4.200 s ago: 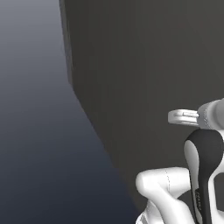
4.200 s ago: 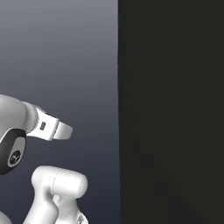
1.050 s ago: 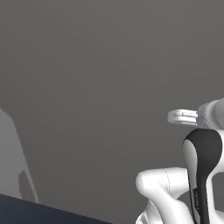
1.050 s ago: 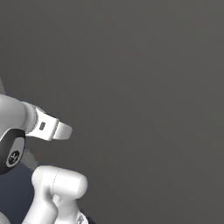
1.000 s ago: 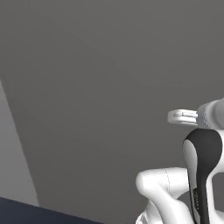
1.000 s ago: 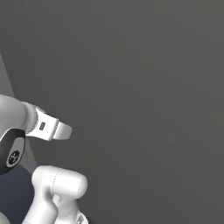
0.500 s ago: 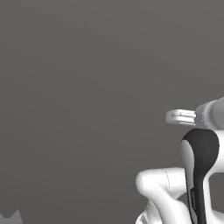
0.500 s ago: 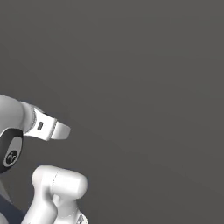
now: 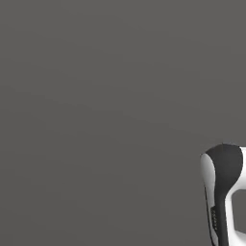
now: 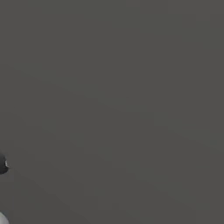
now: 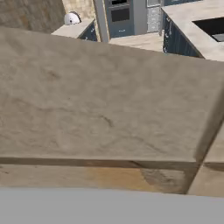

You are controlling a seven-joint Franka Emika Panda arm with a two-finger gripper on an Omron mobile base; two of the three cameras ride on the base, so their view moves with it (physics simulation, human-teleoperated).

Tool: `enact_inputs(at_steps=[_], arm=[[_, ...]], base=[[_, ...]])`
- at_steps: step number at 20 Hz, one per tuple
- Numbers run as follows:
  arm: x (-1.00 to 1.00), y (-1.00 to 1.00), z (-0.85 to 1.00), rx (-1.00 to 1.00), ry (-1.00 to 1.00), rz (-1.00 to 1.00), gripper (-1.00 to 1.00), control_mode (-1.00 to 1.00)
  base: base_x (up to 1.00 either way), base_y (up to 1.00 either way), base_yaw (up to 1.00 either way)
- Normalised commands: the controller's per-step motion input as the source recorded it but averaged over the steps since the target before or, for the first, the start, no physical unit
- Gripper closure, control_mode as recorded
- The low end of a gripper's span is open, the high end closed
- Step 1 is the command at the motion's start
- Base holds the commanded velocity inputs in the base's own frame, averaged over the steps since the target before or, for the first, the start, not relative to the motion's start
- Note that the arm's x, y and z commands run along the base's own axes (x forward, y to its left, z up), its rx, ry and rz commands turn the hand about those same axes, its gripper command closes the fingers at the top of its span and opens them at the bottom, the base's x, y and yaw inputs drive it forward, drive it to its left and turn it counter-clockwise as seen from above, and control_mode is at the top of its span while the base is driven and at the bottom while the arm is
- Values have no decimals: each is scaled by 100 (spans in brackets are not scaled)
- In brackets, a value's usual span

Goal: Place the cold items (apple and corn) from the fridge in one tupperware on the dining counter. Place the warm items (hot dog and kebab skewer) in the stove area in another tupperware.

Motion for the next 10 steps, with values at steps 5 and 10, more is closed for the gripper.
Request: enact_inputs(at_steps=[5, 10], arm=[[0, 0, 0, 0, 0, 0, -100, 100], [0, 0, 0, 0, 0, 0, -100, 100]], base=[[100, 0, -1], [100, 0, 0]])
